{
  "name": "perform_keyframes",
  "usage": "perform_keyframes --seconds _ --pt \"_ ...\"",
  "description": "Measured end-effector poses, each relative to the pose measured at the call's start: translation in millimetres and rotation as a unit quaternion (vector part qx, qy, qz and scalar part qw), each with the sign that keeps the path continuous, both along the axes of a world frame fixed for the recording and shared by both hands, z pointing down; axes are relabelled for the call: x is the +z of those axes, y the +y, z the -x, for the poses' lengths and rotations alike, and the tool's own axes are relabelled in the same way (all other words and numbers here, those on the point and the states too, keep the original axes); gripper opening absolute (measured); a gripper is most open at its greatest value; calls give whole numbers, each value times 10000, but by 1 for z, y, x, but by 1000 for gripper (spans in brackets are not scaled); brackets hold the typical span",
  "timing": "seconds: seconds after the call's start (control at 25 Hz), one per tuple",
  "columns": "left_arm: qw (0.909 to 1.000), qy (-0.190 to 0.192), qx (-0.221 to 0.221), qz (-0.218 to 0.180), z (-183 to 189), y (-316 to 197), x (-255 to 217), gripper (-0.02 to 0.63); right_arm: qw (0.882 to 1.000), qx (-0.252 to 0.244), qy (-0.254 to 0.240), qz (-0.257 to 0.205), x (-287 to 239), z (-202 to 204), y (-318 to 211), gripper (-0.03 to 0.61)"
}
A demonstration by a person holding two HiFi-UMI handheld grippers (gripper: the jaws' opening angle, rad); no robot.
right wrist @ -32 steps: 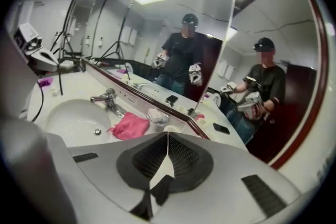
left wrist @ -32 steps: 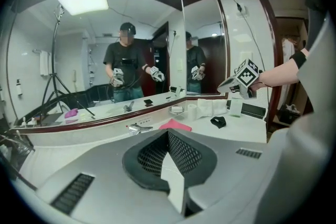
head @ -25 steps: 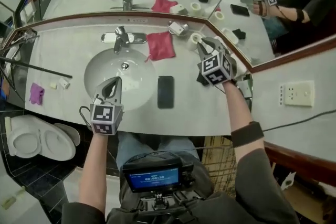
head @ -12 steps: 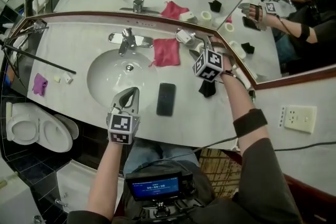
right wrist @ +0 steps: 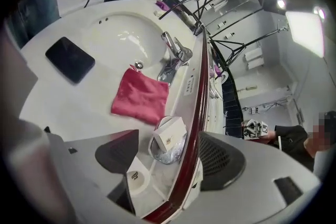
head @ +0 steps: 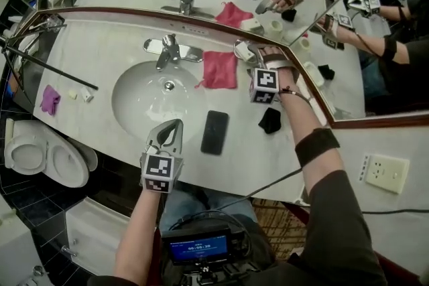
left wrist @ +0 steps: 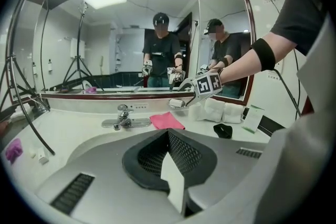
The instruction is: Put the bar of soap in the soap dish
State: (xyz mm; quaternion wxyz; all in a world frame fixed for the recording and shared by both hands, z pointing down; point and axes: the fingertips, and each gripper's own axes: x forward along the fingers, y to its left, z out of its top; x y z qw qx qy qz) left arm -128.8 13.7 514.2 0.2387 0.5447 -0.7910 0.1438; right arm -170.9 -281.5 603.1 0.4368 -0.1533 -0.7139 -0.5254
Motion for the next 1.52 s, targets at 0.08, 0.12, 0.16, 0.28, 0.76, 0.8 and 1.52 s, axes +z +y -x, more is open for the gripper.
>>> perform_keyframes --seconds 0.08,0.12,0.16,0.28,0.76,0.8,1.52 --pt "10000 29 -40 19 -1 1 6 0 9999 -31 -25 -129 10 3 -4 378" --pt "10000 41 -65 30 -1 2 8 0 9998 -45 -26 -176 15 5 -5 378" --pt "9999 51 -92 43 -1 3 10 0 9997 -63 -29 -215 20 6 -5 377" --pt "9998 63 -180 82 1 9 14 0 9994 -108 -52 -317 34 8 -7 348" --pt "9985 55 -523 181 11 35 20 0 9988 118 -234 -426 51 20 -12 218" --pt "9984 60 -535 184 11 36 20 0 9986 114 -251 -444 49 20 -12 195" --pt "9989 -17 -443 130 15 27 8 0 9988 237 -247 -356 39 9 -12 152"
